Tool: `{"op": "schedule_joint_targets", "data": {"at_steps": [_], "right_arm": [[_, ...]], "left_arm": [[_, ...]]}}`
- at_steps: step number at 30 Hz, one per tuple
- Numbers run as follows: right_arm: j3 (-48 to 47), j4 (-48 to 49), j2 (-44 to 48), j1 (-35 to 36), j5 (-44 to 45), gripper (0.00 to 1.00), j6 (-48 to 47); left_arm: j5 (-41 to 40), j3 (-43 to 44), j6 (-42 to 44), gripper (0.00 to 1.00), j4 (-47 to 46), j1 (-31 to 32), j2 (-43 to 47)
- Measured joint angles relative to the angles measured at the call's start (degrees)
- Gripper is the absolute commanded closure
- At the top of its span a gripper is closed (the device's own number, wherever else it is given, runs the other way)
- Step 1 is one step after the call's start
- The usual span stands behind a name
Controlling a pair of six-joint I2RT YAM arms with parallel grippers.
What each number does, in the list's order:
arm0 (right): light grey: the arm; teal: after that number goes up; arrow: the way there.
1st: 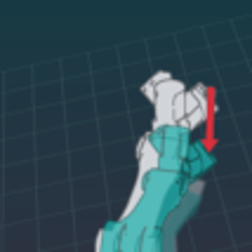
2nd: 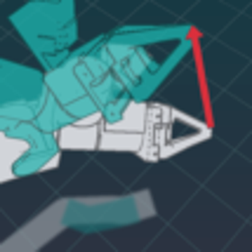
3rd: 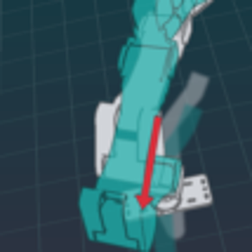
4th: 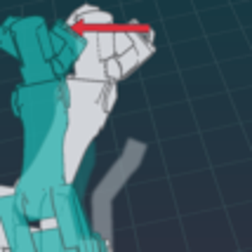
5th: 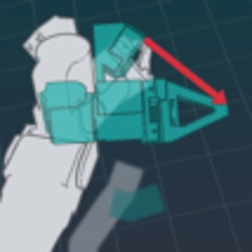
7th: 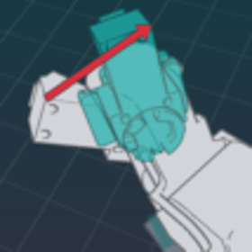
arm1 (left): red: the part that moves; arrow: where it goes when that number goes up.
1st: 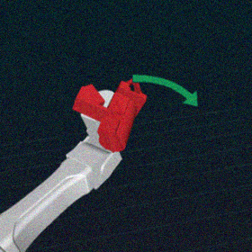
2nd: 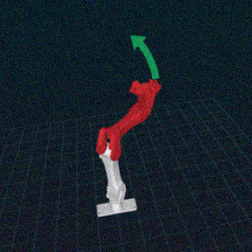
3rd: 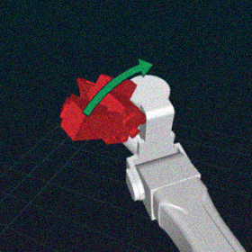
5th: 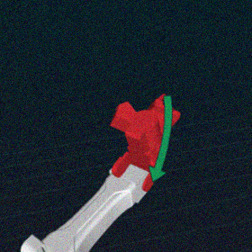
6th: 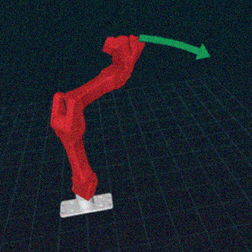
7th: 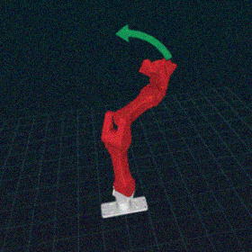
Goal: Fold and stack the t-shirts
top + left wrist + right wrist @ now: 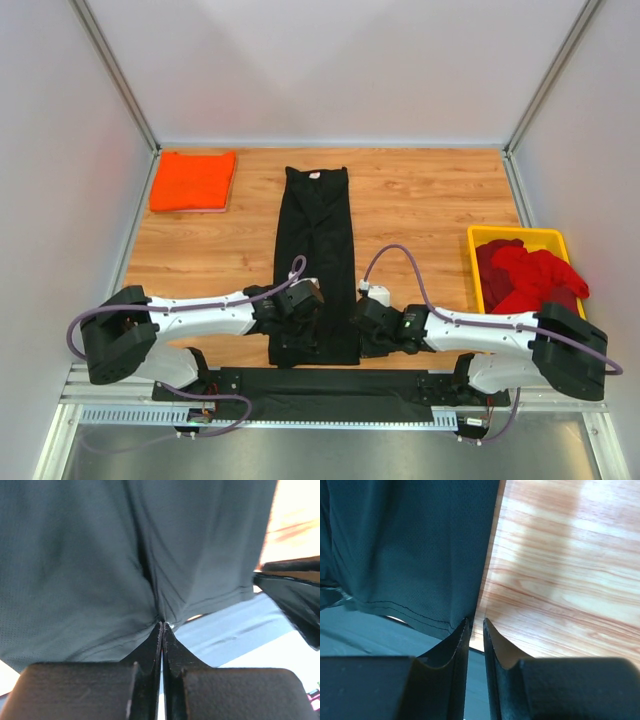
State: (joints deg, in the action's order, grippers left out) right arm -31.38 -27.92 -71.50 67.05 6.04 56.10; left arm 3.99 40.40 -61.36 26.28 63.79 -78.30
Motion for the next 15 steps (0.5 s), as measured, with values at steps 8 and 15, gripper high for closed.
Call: {"op": "schedule_joint_targets", "data": {"at_steps": [8, 15], "right_arm": [[1.4, 0.7, 1.7, 0.0, -0.3, 0.82, 1.4], [1.4, -2.0, 6.4, 0.0, -0.3, 0.72, 2.4]], "left_arm": [[0.5, -2.2, -2.1, 1.0, -1.3, 0.0, -1.0], [0.2, 0.0, -2.3, 0.68, 2.3, 0.5, -1.1]]}}
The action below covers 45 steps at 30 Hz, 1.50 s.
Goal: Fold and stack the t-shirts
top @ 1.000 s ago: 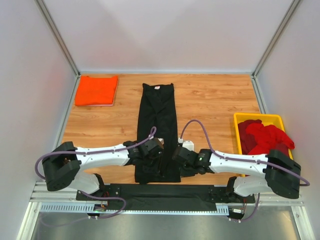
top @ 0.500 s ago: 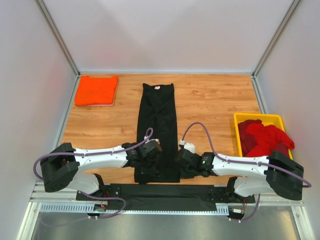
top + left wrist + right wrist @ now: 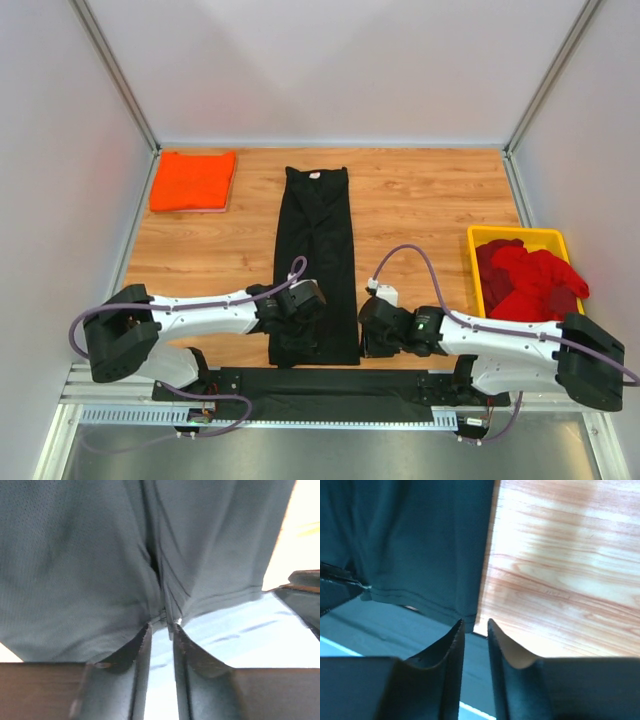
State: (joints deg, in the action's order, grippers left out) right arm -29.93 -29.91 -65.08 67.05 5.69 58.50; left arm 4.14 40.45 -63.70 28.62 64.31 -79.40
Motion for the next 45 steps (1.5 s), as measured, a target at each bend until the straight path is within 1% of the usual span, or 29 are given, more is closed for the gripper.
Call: {"op": "schedule_joint_targets", "data": {"at_steps": [2, 4, 7, 11, 13, 17, 21, 26, 30, 35, 36, 38, 39, 41, 42, 45], "right_arm": [[0.0, -0.3, 1.3, 0.0, 0.0, 0.68, 0.3], [-0.1, -0.7, 2.0, 0.0, 0.0, 0.67, 0.6], [-0.1, -0.7, 1.5, 0.0, 0.0, 0.66, 0.8], [-0.1, -0.4, -0.7, 0.0, 0.0, 0.66, 1.1], [-0.1, 0.0, -1.8, 0.0, -0.3, 0.66, 1.4], [-0.1, 1.7, -2.6, 0.0, -1.2, 0.67, 2.1], [0.1, 3.3, -3.0, 0.0, -2.2, 0.68, 2.9], [0.3, 4.3, -3.6, 0.0, -2.8, 0.69, 3.9], [0.7, 4.4, -4.7, 0.0, -3.0, 0.71, 4.7], [0.9, 4.7, -4.8, 0.0, -3.2, 0.77, 5.4], [1.0, 4.9, -4.8, 0.0, -3.3, 0.76, 5.6], [1.1, 5.2, -4.8, 0.0, -3.4, 0.76, 6.0], [1.3, 5.5, -4.8, 0.0, -3.6, 0.76, 6.2], [1.4, 6.0, -4.8, 0.0, -3.8, 0.76, 6.6], [1.5, 6.1, -4.8, 0.0, -3.9, 0.76, 6.7], [1.5, 6.2, -4.9, 0.0, -3.9, 0.85, 6.8]], "left_arm": [[-0.4, 1.9, 0.3, 0.64, 2.2, 0.1, 0.5], [-1.1, 4.0, 1.2, 0.6, 4.3, 0.1, 1.6], [-2.2, 5.9, 3.0, 0.59, 6.8, -0.2, 4.5], [-3.0, 5.4, 4.3, 0.55, 9.4, -3.0, 9.2], [-3.1, 3.0, 4.5, 0.53, 9.6, -4.4, 12.4], [-2.8, -5.9, 4.2, 0.52, 11.1, -8.6, 21.0], [-1.9, -12.3, 3.3, 0.47, 13.0, -9.6, 26.2], [-0.4, -16.6, 2.1, 0.47, 12.3, -10.5, 27.3], [1.2, -17.3, 1.2, 0.47, 10.8, -11.0, 26.3], [1.6, -17.6, 0.8, 0.55, 9.3, -11.1, 25.8], [1.7, -17.6, 0.7, 0.58, 9.2, -11.1, 25.8], [1.6, -17.8, 0.5, 0.63, 9.0, -11.1, 25.9], [1.5, -17.9, 0.5, 0.7, 8.9, -11.1, 25.9], [1.2, -18.2, 0.3, 0.77, 8.9, -11.2, 26.1], [1.2, -18.4, 0.2, 0.84, 8.8, -11.2, 26.3], [1.3, -18.7, -0.2, 0.95, 8.6, -11.2, 26.8]]}}
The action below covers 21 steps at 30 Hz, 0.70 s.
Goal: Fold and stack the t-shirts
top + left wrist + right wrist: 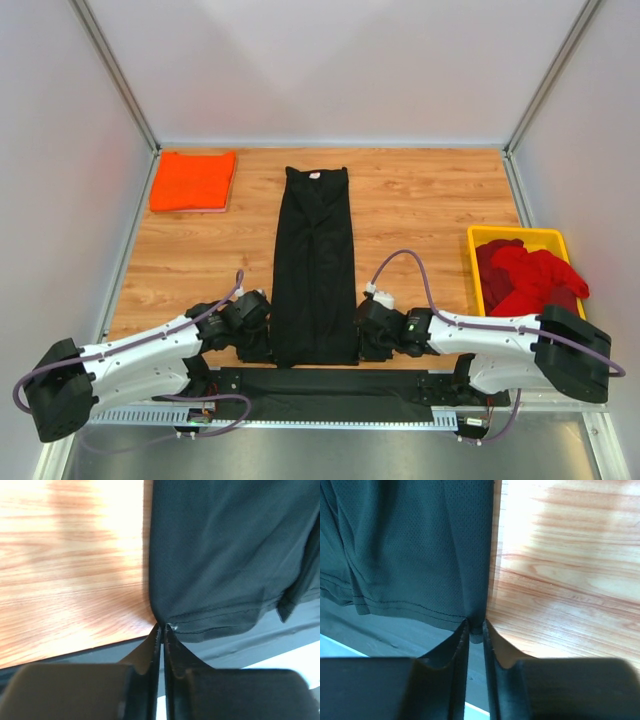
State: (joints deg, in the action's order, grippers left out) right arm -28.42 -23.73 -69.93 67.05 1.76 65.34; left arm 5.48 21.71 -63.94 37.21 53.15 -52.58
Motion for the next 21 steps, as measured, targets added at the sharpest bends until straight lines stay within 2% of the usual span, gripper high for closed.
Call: {"op": "schedule_joint_targets", "data": {"at_steps": [1, 5, 14, 21], "right_arm": [[0.0, 0.0, -0.1, 0.0, 0.0, 0.92, 0.0], [0.1, -0.2, -0.1, 0.0, 0.1, 1.0, 0.3], [-0.6, -3.5, 1.7, 0.0, 1.2, 1.0, -0.4], [-4.8, -7.3, 1.7, 0.0, 2.5, 1.0, -2.7]], "left_arm": [[0.1, 0.0, -0.1, 0.98, -0.2, 0.0, 0.1], [0.5, 0.0, -0.3, 1.0, -1.3, 0.0, 0.4], [0.2, 1.1, -0.3, 1.0, -0.4, -0.2, -0.1], [0.0, 4.6, 0.2, 1.0, 1.3, -2.0, -1.1]]}}
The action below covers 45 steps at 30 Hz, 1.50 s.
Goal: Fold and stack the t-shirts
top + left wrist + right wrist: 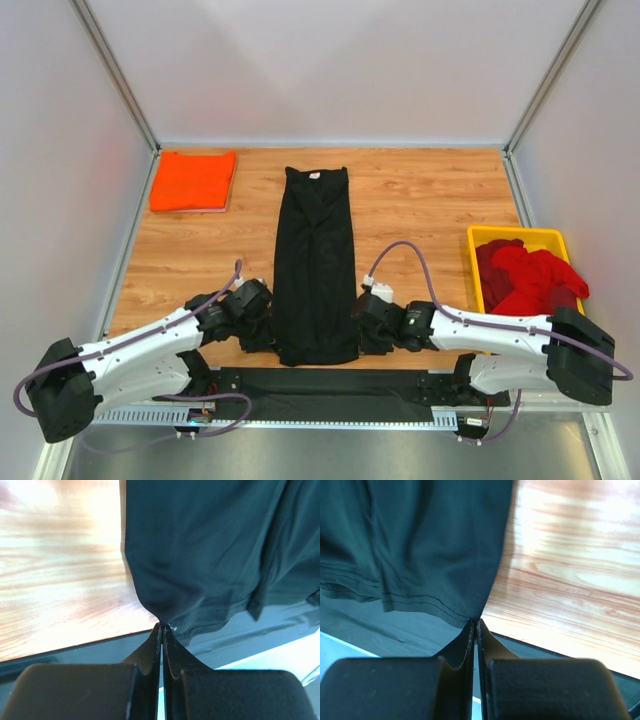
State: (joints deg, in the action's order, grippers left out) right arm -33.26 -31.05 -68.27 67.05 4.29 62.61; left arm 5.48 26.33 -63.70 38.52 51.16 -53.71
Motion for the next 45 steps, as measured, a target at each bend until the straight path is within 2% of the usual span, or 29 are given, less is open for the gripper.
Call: {"op": "schedule_joint_targets", "data": {"at_steps": [9, 19, 29, 36, 45], "right_arm": [[-6.1, -4.3, -3.6, -1.4, 1.8, 1.0, -4.2], [-16.3, -7.7, -8.0, -11.7, 2.4, 1.0, -14.7], [-29.9, -9.1, -19.8, -24.6, 1.0, 1.0, -26.1], [-46.1, -11.5, -33.4, -30.2, 0.2, 1.0, -33.1], [-59.8, -15.8, -42.1, -34.4, -1.2, 1.0, -38.2]], "left_arm": [[0.5, 3.7, 3.2, 1.0, 1.0, -5.1, -3.1], [3.5, 12.2, 12.2, 1.0, 1.3, -17.9, -11.7], [6.6, 33.9, 22.9, 1.0, 0.8, -26.3, -31.3], [7.8, 48.0, 27.4, 1.0, 3.2, -31.5, -47.1], [7.8, 59.3, 29.8, 1.0, 6.0, -35.0, -55.0]]}}
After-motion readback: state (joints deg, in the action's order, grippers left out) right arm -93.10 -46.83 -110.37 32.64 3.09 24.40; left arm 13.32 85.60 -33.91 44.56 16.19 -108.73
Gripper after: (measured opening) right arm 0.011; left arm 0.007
